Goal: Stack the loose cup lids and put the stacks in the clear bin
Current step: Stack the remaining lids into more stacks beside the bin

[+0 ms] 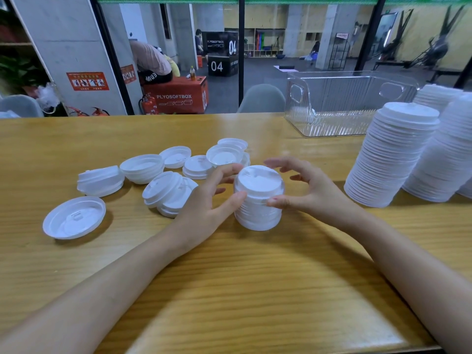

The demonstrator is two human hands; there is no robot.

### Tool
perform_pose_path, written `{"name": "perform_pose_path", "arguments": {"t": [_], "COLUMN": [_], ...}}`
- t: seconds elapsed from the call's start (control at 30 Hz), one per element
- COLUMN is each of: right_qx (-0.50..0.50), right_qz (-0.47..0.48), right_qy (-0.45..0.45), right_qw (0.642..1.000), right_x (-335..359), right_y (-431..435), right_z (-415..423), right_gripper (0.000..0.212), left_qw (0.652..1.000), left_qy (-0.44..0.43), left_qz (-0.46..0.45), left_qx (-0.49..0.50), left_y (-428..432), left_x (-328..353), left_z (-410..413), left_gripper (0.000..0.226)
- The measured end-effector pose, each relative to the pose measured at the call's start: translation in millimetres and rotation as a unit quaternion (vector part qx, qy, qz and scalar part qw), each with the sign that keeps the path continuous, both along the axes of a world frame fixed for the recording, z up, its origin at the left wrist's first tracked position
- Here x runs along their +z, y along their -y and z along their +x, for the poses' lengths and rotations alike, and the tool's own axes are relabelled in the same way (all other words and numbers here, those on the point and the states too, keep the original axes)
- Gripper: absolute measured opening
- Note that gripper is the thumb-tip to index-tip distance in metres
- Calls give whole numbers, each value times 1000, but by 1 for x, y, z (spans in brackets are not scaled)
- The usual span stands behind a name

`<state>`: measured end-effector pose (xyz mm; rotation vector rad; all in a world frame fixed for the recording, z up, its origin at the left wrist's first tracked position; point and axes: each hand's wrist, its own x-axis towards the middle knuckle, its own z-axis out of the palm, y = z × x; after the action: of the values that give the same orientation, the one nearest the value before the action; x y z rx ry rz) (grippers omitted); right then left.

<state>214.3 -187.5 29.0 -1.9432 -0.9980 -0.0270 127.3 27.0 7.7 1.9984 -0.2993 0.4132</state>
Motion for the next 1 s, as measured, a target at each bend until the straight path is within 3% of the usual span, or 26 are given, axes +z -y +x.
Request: {"name": "perform_pose_path", "arguments": {"t": [0.07, 0.17, 0.43, 0.63, 0.73, 0.83, 1.0], "right_qx": [1, -2, 29, 15, -4, -17, -41], "right_qz": [-43, -117, -107, -106, -79, -21, 10], "right_qy": [-24, -35, -7, -1, -20, -9, 80], "right_qw": [999, 992, 994, 994, 997, 1000, 996], "right_x": [-1, -9, -18, -17, -4, -2, -17], "right_y": [3, 4, -13, -20, -13, -12, -13], "right_z": [3, 8, -7, -22, -29, -35, -41], "right_gripper": [88, 105, 97, 105, 85, 58, 42], "left_qw": [1000, 999, 992, 979, 967, 960, 945], "left_qy": [5, 20, 83, 120, 123, 71, -35], "left_qz": [6, 12, 50, 79, 83, 94, 136], "left_qx": [4, 24, 84, 146, 206, 253, 296], "left_y": [0, -1, -13, -34, -56, -80, -98], "left_x": [0, 1, 9, 26, 34, 27, 8], "left_z": [-1, -1, -4, -16, -28, -38, -45], "left_gripper": [51, 48, 37, 26, 24, 25, 40]}}
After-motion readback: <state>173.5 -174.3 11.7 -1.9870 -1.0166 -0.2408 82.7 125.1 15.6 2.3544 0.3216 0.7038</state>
